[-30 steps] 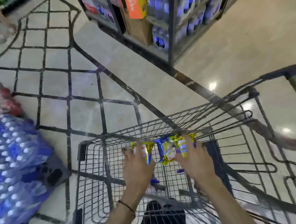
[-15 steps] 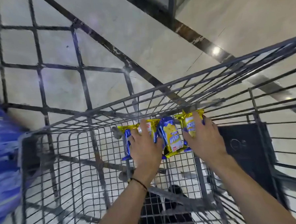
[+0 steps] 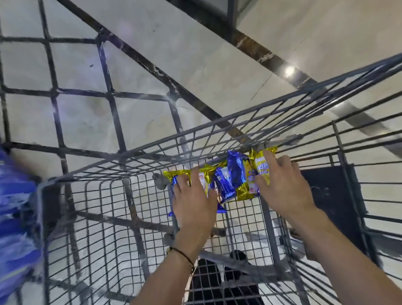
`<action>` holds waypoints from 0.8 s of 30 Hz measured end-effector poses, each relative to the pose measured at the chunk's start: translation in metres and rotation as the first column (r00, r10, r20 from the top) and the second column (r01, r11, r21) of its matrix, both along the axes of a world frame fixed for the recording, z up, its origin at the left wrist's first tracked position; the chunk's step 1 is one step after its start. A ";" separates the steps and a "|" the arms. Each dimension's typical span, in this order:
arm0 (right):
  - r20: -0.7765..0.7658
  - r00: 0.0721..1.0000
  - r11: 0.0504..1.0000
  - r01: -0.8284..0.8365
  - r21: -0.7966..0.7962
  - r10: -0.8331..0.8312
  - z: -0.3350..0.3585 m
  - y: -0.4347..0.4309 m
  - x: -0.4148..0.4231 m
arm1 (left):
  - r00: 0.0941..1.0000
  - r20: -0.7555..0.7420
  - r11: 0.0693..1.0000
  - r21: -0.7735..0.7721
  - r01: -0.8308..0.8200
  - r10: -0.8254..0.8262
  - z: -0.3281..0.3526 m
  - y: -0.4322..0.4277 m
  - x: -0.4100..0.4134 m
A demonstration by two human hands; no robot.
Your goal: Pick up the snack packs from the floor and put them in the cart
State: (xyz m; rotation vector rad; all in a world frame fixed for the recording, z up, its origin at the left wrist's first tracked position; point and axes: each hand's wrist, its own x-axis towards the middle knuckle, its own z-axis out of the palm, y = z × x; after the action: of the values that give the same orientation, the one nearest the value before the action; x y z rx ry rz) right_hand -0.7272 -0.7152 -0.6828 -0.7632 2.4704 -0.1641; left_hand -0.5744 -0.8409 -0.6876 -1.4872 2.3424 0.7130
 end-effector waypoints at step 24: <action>-0.483 0.806 0.915 -0.402 -0.020 0.343 0.390 -0.004 0.114 | 0.918 -0.015 0.858 -0.362 0.365 -0.397 0.376 -0.033 0.106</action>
State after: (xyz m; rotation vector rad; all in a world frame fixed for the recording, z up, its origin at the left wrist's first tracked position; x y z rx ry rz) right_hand -0.6128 -0.7193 -0.2924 -1.4803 2.7012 0.0270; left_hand -0.4687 -0.8737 -0.3118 -1.0591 2.8307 0.2680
